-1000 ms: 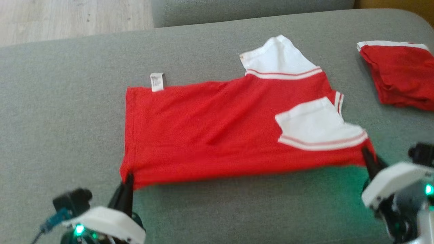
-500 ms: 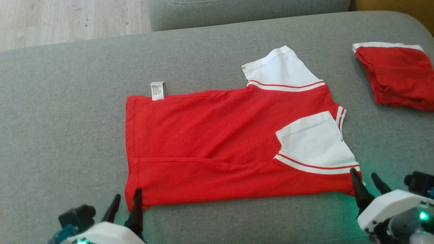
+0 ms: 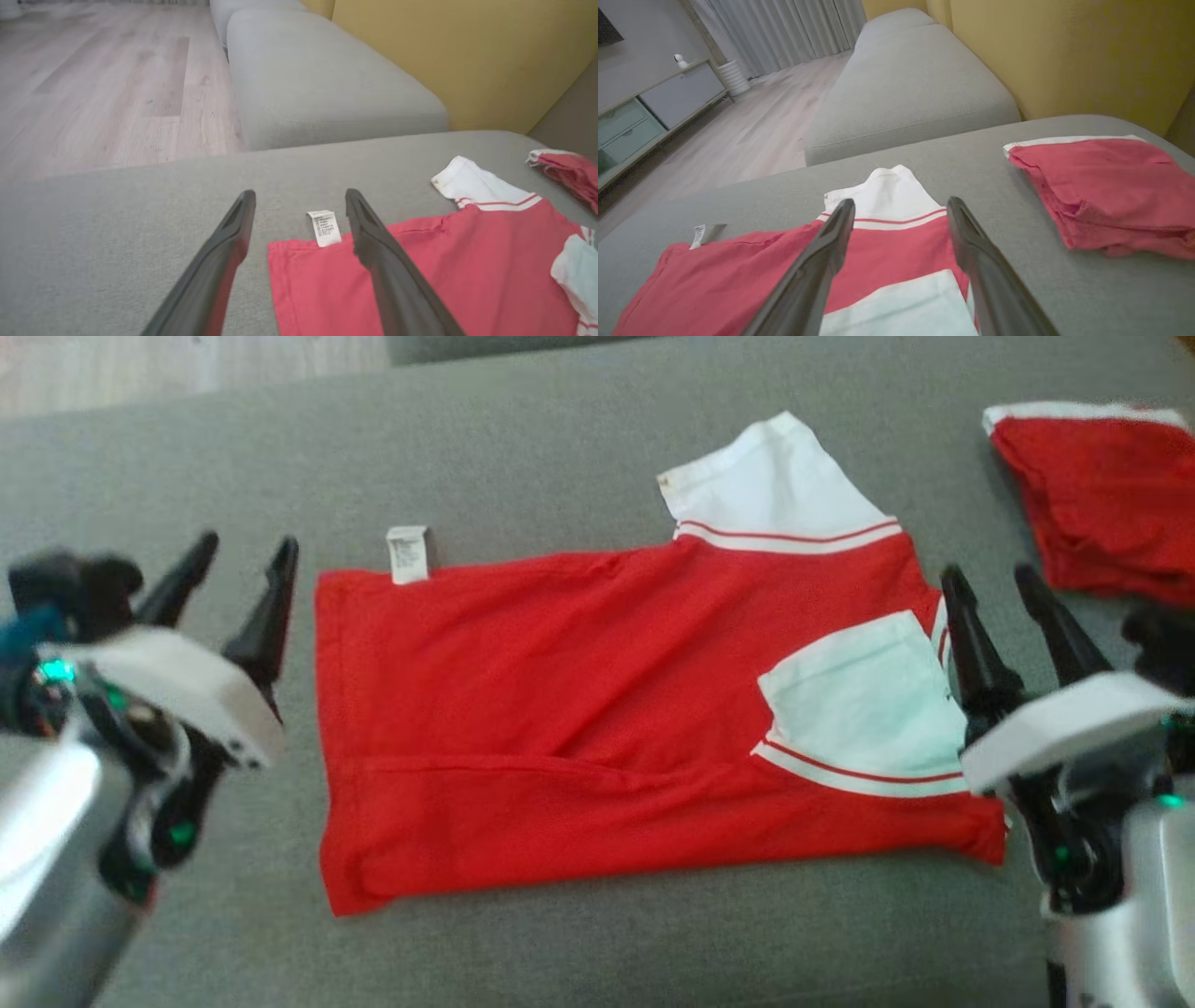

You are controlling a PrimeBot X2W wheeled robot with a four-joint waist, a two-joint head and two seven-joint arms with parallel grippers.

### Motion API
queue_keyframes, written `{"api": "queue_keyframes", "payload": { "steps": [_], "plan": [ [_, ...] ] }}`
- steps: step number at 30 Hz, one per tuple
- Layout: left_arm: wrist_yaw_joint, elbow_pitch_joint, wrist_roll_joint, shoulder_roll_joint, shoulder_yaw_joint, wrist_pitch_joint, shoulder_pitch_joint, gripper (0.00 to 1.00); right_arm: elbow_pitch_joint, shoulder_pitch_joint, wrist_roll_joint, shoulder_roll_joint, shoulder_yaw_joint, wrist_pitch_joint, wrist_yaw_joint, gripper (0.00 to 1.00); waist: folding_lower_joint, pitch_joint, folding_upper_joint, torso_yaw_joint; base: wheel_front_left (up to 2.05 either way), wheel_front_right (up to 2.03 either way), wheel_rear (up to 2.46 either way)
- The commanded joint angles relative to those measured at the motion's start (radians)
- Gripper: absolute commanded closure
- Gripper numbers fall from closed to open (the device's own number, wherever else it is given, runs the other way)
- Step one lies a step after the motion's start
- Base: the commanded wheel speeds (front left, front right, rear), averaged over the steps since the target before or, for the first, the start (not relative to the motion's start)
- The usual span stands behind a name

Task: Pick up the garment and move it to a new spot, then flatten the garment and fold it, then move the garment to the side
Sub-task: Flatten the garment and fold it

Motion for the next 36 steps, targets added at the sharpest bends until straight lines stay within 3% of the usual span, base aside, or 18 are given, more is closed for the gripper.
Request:
{"api": "queue_keyframes", "payload": {
  "steps": [1, 8, 16, 27, 28, 29, 30, 31, 32, 33, 36],
  "plan": [
    [-0.015, 0.006, 0.009, 0.052, 0.039, 0.036, -0.08, 0.0, -0.041, -0.066, -0.004, -0.02, 0.041, 0.004, -0.001, 0.0, -0.0001, 0.047, 0.0, -0.025, 0.0, 0.0, 0.0],
    [-0.042, 0.092, 0.03, 0.053, 0.006, 0.091, -0.157, 0.0, -0.035, -0.16, -0.003, -0.029, 0.086, -0.006, -0.001, 0.0, -0.0001, 0.139, 0.0, -0.061, 0.0, 0.0, 0.0],
    [-0.024, 0.166, 0.058, 0.031, 0.004, 0.05, -0.18, 0.0, -0.037, -0.219, -0.001, -0.03, 0.112, -0.033, -0.001, 0.0, -0.0001, 0.244, 0.0, -0.08, 0.0, 0.0, 0.0],
    [-0.028, 0.186, 0.072, 0.027, -0.025, 0.066, -0.189, 0.0, -0.042, -0.23, 0.004, -0.038, 0.126, -0.046, -0.001, 0.0, -0.0001, 0.286, 0.0, -0.075, 0.0, 0.0, 0.0],
    [-0.03, 0.184, 0.073, 0.03, -0.03, 0.074, -0.188, 0.16, -0.042, -0.233, 0.003, -0.04, 0.127, -0.044, -0.001, 0.0, -0.0001, 0.286, 0.0, -0.074, 0.0, 0.0, 0.0],
    [-0.03, 0.181, 0.074, 0.031, -0.034, 0.079, -0.187, 0.46, -0.043, -0.236, 0.003, -0.041, 0.126, -0.044, -0.001, 0.0, -0.0001, 0.286, 0.0, -0.072, 0.0, 0.0, 0.0],
    [-0.029, 0.176, 0.074, 0.032, -0.036, 0.084, -0.185, 0.6, -0.044, -0.239, 0.003, -0.042, 0.126, -0.042, -0.001, 0.0, -0.0001, 0.286, 0.0, -0.07, 0.0, 0.0, 0.0],
    [-0.029, 0.17, 0.074, 0.033, -0.039, 0.088, -0.183, 0.68, -0.044, -0.243, 0.001, -0.045, 0.125, -0.041, -0.001, 0.0, -0.0001, 0.286, 0.0, -0.067, 0.0, 0.0, 0.0],
    [-0.028, 0.164, 0.074, 0.034, -0.042, 0.091, -0.18, 0.94, -0.044, -0.247, 0.0, -0.047, 0.122, -0.038, -0.001, 0.0, -0.0001, 0.285, 0.0, -0.064, 0.0, 0.0, 0.0],
    [-0.028, 0.156, 0.073, 0.033, -0.045, 0.093, -0.178, 0.99, -0.045, -0.251, -0.002, -0.05, 0.119, -0.037, -0.001, 0.0, -0.0001, 0.284, 0.0, -0.058, 0.0, 0.0, 0.0],
    [-0.025, 0.131, 0.082, 0.028, -0.048, 0.076, -0.176, 1.0, -0.04, -0.276, -0.007, -0.061, 0.112, -0.023, -0.001, 0.0, -0.0001, 0.282, 0.0, -0.041, 0.0, 0.0, 0.0]
  ]
}}
